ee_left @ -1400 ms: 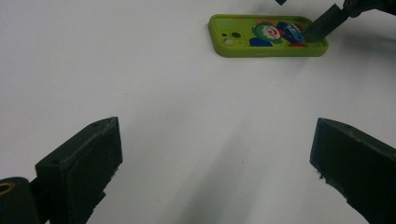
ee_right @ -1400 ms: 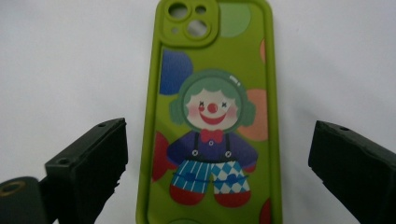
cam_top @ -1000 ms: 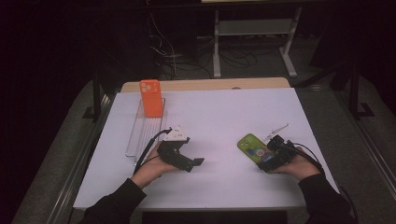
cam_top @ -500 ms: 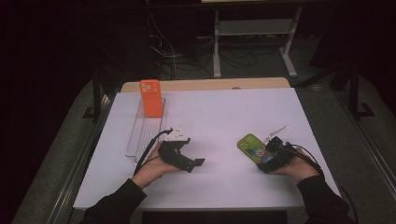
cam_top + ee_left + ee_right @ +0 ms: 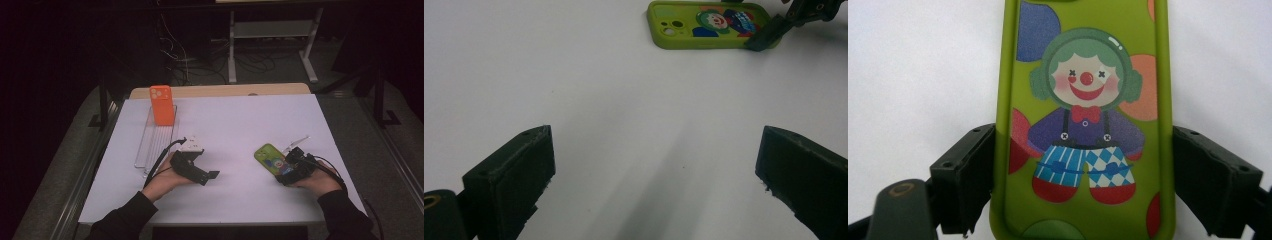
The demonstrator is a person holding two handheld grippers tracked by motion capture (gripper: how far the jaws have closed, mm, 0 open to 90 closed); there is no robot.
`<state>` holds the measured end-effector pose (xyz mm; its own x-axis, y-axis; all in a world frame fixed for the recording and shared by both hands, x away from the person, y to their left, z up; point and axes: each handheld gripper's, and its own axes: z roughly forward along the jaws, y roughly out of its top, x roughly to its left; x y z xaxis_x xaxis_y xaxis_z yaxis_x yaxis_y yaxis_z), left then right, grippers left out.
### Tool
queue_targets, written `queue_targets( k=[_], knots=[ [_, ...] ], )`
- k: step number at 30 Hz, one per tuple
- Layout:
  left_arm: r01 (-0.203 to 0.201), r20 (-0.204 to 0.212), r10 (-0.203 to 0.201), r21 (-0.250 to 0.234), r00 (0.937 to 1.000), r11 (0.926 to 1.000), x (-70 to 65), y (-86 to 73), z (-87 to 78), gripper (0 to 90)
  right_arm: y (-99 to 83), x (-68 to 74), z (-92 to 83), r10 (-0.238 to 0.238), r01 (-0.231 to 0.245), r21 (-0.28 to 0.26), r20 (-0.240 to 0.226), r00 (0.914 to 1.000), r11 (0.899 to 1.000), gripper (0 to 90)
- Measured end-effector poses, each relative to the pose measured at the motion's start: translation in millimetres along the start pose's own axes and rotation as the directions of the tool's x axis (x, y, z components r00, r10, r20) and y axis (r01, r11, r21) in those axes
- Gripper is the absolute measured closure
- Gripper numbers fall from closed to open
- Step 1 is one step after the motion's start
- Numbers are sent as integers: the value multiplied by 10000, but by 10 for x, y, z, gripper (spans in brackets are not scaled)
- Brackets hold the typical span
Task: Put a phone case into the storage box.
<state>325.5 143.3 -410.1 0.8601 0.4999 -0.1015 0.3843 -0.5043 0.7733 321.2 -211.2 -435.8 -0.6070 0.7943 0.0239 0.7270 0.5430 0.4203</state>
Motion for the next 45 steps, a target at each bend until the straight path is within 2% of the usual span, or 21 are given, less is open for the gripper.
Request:
queue_targets(
  k=[6,8,10,17,18,19,27,29,32,37,38,39,41,43,45],
  knots=[
    [-55,-5,55,-14,10000,10000,8,0,-11,26,9,-7,-12,-47,47,41,-91,9999,10000,153],
    [42,-3,-42,-34,10000,10000,6,1,-14,59,16,-5,-23,-69,69,-8,-54,10000,10000,153],
    [-137,-45,137,35,9999,9999,16,4,-14,59,29,4,-40,-107,106,-97,-83,9999,9999,153],
    [-318,-4,318,23,9995,9995,2,57,-34,39,130,4,-116,-626,623,-207,-130,9980,9978,153],
    [-398,57,398,36,9992,9992,6,70,-37,29,150,5,-126,-656,653,-192,-174,9977,9977,153],
    [-460,89,459,121,9989,9989,1,86,-39,27,170,-4,-129,-900,895,-257,-188,9958,9957,152],
    [-810,673,794,222,9946,9965,27,273,-61,9,341,4,-197,-1422,1413,-265,-375,9891,9896,152],
    [-1158,715,1130,362,9910,9926,54,336,-70,9,391,-15,-221,-1607,1590,-423,-404,9862,9864,152],
    [-1343,850,1300,470,9879,9898,106,418,-79,9,449,-30,-253,-1786,1755,-553,-565,9823,9829,152],
    [-1533,1207,1480,362,9816,9875,160,529,-79,9,572,-35,-290,-2234,2173,-702,-968,9699,9736,152],
    [-1593,1301,1542,294,9794,9868,167,543,-72,10,598,-36,-288,-2460,2389,-752,-1062,9634,9681,152],
    [-1696,1372,1642,288,9768,9851,171,558,-66,10,627,-27,-290,-2525,2453,-732,-1162,9606,9667,152],
    [-1651,1400,1602,242,9771,9860,183,583,-51,10,689,-19,-259,-3041,2947,-890,-1222,9448,9514,152],
    [-1756,1336,1707,255,9762,9841,171,600,-29,10,735,-8,-228,-3282,3170,-984,-1340,9351,9433,152],
    [-1927,1414,1859,359,9723,9806,146,602,-12,10,782,21,-192,-3543,3438,-924,-1452,9238,9345,152]
  ],
)
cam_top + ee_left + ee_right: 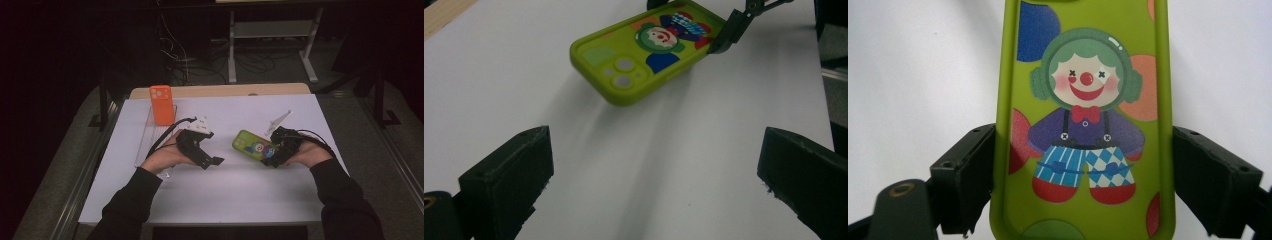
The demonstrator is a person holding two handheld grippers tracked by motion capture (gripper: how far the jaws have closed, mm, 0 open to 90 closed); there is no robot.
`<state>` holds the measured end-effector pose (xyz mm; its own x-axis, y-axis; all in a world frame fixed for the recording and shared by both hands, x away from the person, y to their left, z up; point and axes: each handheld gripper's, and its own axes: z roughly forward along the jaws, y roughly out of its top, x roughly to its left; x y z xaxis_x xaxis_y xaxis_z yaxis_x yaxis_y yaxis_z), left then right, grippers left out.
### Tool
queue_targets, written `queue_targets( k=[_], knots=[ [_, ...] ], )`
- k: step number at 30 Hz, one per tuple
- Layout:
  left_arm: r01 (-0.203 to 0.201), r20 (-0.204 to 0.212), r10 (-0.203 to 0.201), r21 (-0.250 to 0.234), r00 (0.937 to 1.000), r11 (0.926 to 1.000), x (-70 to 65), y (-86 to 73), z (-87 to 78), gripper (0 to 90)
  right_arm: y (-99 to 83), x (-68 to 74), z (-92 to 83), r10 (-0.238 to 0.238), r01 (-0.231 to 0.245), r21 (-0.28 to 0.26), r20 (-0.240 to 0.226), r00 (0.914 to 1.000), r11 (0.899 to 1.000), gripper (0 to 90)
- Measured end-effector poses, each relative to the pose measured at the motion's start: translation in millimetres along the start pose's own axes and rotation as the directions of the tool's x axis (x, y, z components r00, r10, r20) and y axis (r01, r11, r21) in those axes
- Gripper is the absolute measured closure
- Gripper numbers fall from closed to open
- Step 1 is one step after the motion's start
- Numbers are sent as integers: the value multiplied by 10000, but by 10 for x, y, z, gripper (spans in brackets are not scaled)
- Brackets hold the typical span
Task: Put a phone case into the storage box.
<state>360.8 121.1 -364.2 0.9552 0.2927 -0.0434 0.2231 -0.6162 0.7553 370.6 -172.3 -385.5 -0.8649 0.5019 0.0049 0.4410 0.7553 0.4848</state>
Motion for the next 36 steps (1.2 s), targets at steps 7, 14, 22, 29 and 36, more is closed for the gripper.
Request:
queue_targets(
  k=[7,14,22,29,36],
  knots=[
    [-547,280,546,12,9981,9985,-33,3,18,10,127,100,160,-1113,1124,104,-710,9912,9936,152],
    [-1180,756,1137,550,9906,9915,-141,-26,85,10,173,308,263,-2026,2097,413,-1335,9701,9769,151],
    [-1708,1234,1602,800,9793,9821,-215,-45,134,10,202,436,254,-2623,2709,267,-1762,9488,9622,152],
    [-2106,1470,1938,1090,9700,9715,-254,-54,191,10,241,537,204,-3047,3113,77,-1832,9347,9503,152],
    [-2331,1684,2114,1210,9628,9649,-270,-67,236,10,296,612,162,-3359,3396,-127,-1871,9231,9405,151]
  ],
)
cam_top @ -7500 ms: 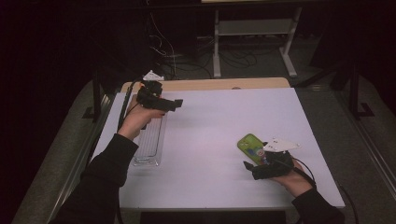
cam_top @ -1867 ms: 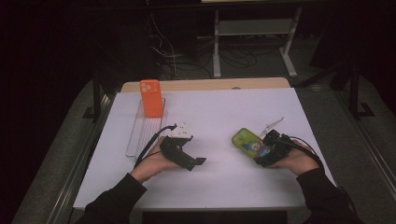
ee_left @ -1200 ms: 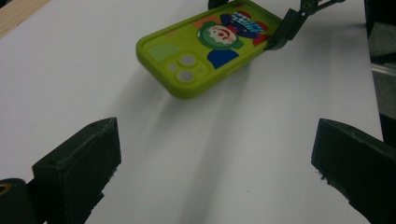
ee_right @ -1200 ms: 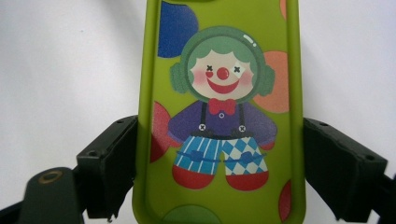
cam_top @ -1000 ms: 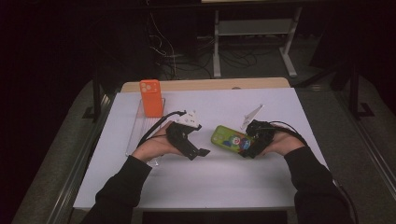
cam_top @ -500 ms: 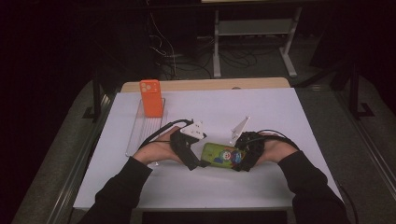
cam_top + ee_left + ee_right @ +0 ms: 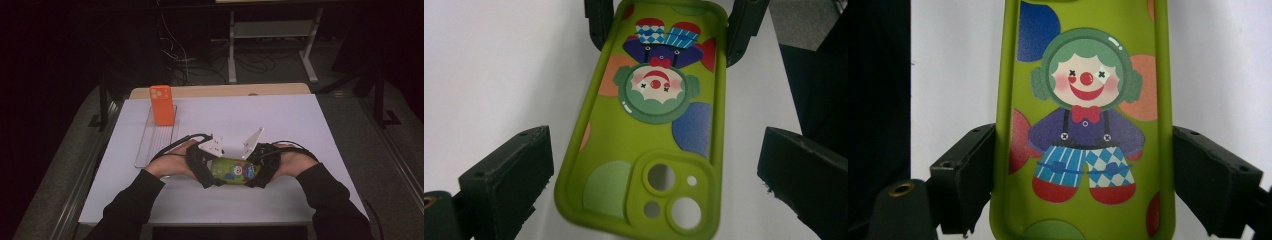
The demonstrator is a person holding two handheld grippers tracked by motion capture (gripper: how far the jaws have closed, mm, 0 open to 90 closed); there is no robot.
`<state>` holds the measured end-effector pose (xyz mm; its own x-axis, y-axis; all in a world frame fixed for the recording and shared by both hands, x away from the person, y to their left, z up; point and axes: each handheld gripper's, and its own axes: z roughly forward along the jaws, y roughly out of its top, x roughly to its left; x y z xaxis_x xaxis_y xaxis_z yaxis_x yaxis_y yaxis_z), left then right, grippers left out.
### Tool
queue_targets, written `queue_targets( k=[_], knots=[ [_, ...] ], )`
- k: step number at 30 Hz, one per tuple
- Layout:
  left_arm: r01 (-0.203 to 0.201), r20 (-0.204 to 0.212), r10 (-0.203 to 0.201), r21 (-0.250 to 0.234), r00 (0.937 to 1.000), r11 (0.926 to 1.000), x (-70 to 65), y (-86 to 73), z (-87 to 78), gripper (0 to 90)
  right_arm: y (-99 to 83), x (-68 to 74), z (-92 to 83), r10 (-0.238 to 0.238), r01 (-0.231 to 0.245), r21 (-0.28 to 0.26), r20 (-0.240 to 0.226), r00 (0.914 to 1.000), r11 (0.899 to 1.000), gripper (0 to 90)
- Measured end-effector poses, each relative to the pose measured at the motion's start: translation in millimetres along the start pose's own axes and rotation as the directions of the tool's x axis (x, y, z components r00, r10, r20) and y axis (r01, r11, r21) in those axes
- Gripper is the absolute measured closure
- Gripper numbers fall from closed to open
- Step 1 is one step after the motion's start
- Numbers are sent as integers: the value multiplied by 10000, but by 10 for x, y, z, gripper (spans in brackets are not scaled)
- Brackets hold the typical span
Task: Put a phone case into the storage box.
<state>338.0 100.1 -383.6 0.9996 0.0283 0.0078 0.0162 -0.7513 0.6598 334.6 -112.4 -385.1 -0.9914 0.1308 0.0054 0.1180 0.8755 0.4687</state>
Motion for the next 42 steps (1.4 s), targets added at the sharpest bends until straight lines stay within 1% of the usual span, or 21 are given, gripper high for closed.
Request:
queue_targets(
  k=[3,4,7,10,14,16,18,21,22,23,25,27,29,32,34,38,42],
  knots=[
    [-86,73,85,76,9999,9999,-5,-5,17,10,29,23,0,-185,185,-44,-59,9998,9998,151],
    [39,97,-39,69,9999,10000,-16,-10,33,10,40,32,-1,-231,231,-48,-78,9997,9997,151],
    [-59,201,55,209,9998,9998,-26,-17,70,10,73,52,-3,-395,395,-86,-112,9992,9992,151],
    [-13,300,5,279,9996,9996,-40,-27,103,10,99,73,-5,-462,461,-129,-69,9989,9989,151],
    [-110,353,92,496,9993,9987,-50,-30,135,10,120,83,-2,-578,577,-169,-111,9983,9982,151],
    [-138,405,116,554,9991,9984,-61,-30,156,11,126,91,-3,-531,529,-149,-116,9985,9985,151],
    [-257,462,227,666,9987,9974,-63,-25,162,13,130,92,-3,-570,567,-183,-163,9982,9982,151],
    [-152,510,119,652,9986,9978,-75,-23,171,16,135,98,-7,-576,573,-176,-158,9982,9982,151],
    [-246,425,217,688,9989,9973,-72,-22,167,51,134,98,-7,-577,574,-171,-173,9982,9982,151],
    [-251,387,224,705,9990,9972,-72,-24,169,68,134,98,-6,-579,576,-174,-164,9982,9982,151],
    [-188,441,156,733,9989,9971,-75,-28,171,76,133,99,-4,-567,564,-150,-200,9982,9983,151],
    [-316,455,282,744,9986,9967,-75,-24,167,103,134,100,-5,-583,580,-166,-187,9981,9982,151],
    [-338,446,306,721,9985,9968,-80,-20,166,118,137,98,-7,-631,627,-192,-202,9978,9978,151],
    [-488,444,454,788,9980,9957,-87,-18,164,129,135,98,-8,-642,638,-189,-236,9977,9978,151],
    [-525,458,494,703,9977,9961,-88,-17,160,133,134,101,-13,-653,648,-203,-267,9975,9977,151],
    [-521,482,488,702,9976,9962,-91,-10,147,142,132,102,-23,-646,638,-258,-292,9975,9976,150],
    [-363,726,308,757,9969,9965,-76,-15,159,151,125,100,-18,-644,635,-254,-369,9972,9977,148]
  ],
)
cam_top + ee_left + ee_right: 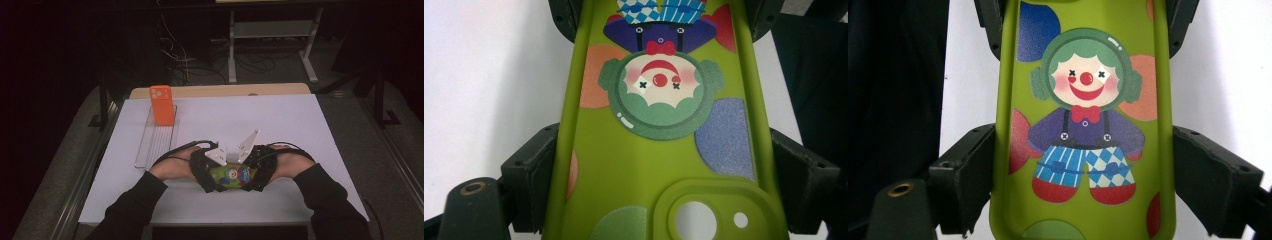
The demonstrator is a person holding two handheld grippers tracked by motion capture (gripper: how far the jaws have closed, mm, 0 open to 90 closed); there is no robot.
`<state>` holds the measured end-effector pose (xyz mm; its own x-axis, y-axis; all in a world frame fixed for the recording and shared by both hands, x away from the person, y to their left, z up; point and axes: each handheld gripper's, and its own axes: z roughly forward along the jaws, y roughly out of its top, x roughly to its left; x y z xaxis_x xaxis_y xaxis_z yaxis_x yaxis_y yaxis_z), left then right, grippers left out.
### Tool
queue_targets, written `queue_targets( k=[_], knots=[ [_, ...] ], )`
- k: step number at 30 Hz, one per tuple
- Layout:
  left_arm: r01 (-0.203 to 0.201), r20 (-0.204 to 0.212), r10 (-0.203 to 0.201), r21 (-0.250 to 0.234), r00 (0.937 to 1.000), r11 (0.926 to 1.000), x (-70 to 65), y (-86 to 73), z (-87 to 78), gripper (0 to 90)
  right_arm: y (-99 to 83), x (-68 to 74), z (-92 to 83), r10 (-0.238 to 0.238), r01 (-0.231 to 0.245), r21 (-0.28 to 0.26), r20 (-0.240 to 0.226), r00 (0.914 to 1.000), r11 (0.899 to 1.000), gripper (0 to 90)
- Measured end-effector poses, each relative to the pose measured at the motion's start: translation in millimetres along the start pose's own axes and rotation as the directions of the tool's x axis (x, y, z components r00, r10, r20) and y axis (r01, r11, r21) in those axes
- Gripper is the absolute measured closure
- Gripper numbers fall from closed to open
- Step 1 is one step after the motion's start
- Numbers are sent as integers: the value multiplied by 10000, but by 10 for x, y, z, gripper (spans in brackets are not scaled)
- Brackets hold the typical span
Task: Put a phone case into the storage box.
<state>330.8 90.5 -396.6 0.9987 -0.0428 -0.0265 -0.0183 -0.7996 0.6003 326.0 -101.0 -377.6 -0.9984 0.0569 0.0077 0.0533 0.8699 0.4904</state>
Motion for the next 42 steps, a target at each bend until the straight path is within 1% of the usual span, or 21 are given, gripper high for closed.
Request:
queue_targets(
  k=[6,9,12,15,19,21,22,26,28,29,30,32,34,35,36,37,38,39,40,41,42],
  knots=[
    [-66,-129,66,50,9999,10000,-11,8,-15,156,-14,-1,19,42,-42,-107,-18,10000,9999,132],
    [140,-111,-141,-88,9998,9999,-5,11,-51,157,-47,-15,2,313,-312,-368,26,9995,9988,83],
    [359,-408,-359,-17,9985,9994,17,11,-88,157,-100,-56,-61,722,-696,-741,334,9968,9948,24],
    [700,-634,-694,68,9956,9975,18,0,-91,157,-176,-72,-146,1539,-1464,-1005,720,9855,9841,12],
    [1072,-905,-1058,104,9903,9942,15,-27,-91,156,-292,-110,-213,2022,-1828,-1510,1252,9713,9715,11],
    [1341,-1160,-1339,-60,9842,9909,20,-44,-91,156,-355,-124,-236,2300,-2071,-1604,1407,9630,9651,10],
    [1558,-1229,-1561,-126,9801,9877,29,-52,-94,156,-384,-126,-248,2537,-2280,-1674,1524,9552,9592,10],
    [2341,-1755,-2346,-240,9561,9719,59,-80,-115,157,-500,-101,-282,3693,-3285,-2360,1562,9161,9146,10],
    [2691,-1880,-2710,-360,9440,9624,77,-95,-143,156,-558,-88,-278,4061,-3563,-2565,1771,8965,8985,10],
    [2761,-2046,-2782,-393,9385,9603,87,-103,-158,156,-577,-71,-272,4404,-3865,-2750,1710,8814,8803,11],
    [2951,-2214,-2980,-469,9285,9543,94,-112,-169,156,-599,-60,-259,4537,-3943,-2848,1845,8719,8737,11],
    [3222,-2361,-3283,-653,9146,9444,105,-127,-180,156,-640,-30,-229,5001,-4300,-3123,1945,8438,8471,11],
    [3493,-2466,-3614,-928,8992,9324,110,-140,-186,156,-661,-2,-197,5393,-4662,-3292,1802,8226,8211,10],
    [3433,-2563,-3505,-737,9008,9363,128,-148,-209,156,-668,13,-180,5549,-4788,-3310,1924,8094,8131,10],
    [3574,-2614,-3664,-830,8930,9302,128,-149,-213,156,-671,32,-148,5720,-4899,-3450,1968,7963,8006,10],
    [3711,-2621,-3828,-947,8859,9237,128,-148,-220,156,-675,49,-121,5792,-4959,-3469,1993,7904,7961,11],
    [3697,-2655,-3815,-951,8854,9243,136,-148,-231,156,-676,72,-81,5887,-5021,-3538,2023,7827,7891,11],
    [3882,-2631,-4070,-1223,8747,9134,124,-141,-219,156,-676,94,-49,5942,-5046,-3586,2078,7770,7853,10],
    [3873,-2646,-4065,-1237,8745,9136,123,-139,-227,156,-676,109,-26,5970,-5020,-3693,2127,7735,7820,10],
    [3782,-2666,-3946,-1126,8793,9188,130,-142,-241,156,-675,130,11,5939,-4961,-3747,2149,7753,7833,10],
    [3785,-2696,-3959,-1160,8778,9183,136,-145,-243,156,-665,143,25,5983,-5036,-3662,2182,7710,7825,10]
  ],
)
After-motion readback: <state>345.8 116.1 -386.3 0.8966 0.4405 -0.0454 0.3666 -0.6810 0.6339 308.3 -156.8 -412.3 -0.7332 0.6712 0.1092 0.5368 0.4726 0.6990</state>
